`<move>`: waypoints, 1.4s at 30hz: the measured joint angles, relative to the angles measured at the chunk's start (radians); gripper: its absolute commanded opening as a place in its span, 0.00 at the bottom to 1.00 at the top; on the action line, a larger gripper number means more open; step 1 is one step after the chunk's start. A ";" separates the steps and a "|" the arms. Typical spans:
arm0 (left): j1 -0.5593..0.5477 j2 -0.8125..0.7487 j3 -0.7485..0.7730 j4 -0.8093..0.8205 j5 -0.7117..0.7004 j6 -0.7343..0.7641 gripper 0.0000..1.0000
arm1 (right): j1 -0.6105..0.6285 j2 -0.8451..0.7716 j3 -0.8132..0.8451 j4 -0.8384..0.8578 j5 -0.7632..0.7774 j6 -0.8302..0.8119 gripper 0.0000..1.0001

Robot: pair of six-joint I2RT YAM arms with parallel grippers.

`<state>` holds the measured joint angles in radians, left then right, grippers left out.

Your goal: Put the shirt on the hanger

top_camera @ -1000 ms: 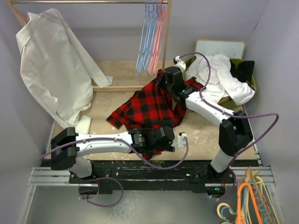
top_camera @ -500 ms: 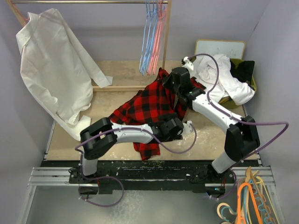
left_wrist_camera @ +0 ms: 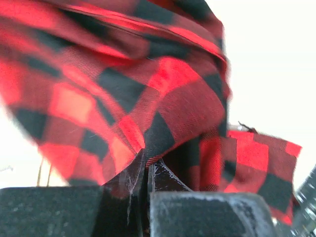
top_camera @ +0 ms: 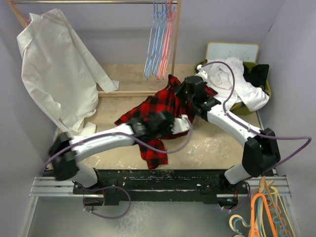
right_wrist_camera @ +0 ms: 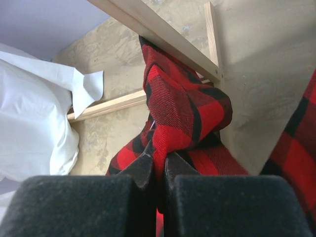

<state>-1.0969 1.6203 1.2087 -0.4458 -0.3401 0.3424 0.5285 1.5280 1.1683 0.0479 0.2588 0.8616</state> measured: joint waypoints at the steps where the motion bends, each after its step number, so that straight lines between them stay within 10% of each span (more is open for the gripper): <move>1: 0.018 -0.100 0.002 -0.046 0.045 -0.012 0.00 | 0.000 -0.012 -0.010 -0.001 0.000 0.000 0.00; 10: 0.404 -0.622 0.066 -0.281 0.374 0.020 0.00 | 0.028 -0.122 -0.082 0.019 -0.082 0.029 0.00; 20: 0.525 -0.676 0.071 -0.356 0.342 0.116 0.00 | 0.065 -0.398 -0.162 0.087 -0.145 0.017 0.00; 33: 0.498 -0.557 0.576 -0.293 0.220 0.229 0.00 | 0.106 -0.456 0.201 0.053 -0.207 -0.033 0.00; 42: 0.575 -0.661 -0.216 -0.084 0.250 0.192 0.00 | 0.142 -0.545 -0.344 0.077 -0.236 0.188 0.00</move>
<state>-0.5220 0.9588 0.9932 -0.5293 -0.0902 0.5339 0.6701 0.9833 0.8238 0.1246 0.0231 1.0492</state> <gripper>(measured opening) 0.010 0.005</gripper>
